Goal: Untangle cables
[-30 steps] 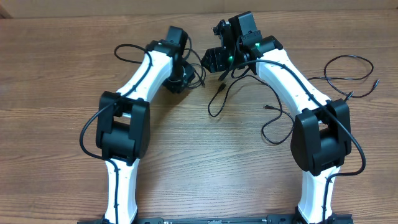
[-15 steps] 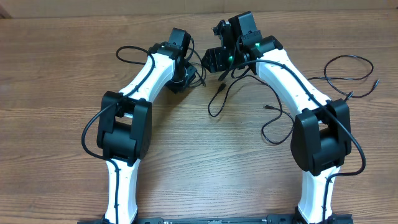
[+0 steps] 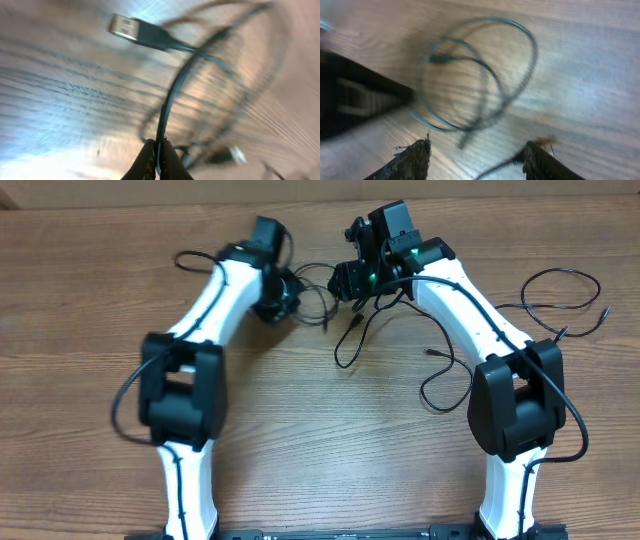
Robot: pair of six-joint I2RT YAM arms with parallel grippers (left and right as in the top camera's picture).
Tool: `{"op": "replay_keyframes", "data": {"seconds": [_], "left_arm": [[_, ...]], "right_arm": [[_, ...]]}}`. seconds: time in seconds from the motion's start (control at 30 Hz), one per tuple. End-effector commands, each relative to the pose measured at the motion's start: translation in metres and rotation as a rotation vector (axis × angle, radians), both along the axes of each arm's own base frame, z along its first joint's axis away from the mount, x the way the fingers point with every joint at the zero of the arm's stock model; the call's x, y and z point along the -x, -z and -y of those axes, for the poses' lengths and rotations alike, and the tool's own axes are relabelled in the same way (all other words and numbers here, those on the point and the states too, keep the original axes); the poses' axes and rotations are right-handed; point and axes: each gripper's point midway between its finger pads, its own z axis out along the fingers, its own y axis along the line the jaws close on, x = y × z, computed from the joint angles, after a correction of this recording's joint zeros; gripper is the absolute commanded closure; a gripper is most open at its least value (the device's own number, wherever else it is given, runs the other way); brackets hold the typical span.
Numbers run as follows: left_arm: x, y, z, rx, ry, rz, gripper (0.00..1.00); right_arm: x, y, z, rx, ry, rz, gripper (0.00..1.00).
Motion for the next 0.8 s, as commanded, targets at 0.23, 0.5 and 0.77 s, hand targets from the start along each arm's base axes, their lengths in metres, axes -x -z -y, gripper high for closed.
{"op": "replay_keyframes", "data": {"seconds": [0.23, 0.5, 0.77], "left_arm": [[0.025, -0.130, 0.014, 0.141, 0.422, 0.323, 0.96], [0.051, -0.149, 0.043, 0.287, 0.790, 0.483, 0.94], [0.069, -0.153, 0.048, 0.351, 0.902, 0.507, 0.93]], "right_arm": [[0.010, 0.001, 0.002, -0.045, -0.017, -0.061, 0.28], [0.016, -0.010, -0.017, -0.154, -0.081, -0.073, 0.28], [0.000, -0.005, -0.003, -0.065, -0.024, -0.008, 0.27]]}}
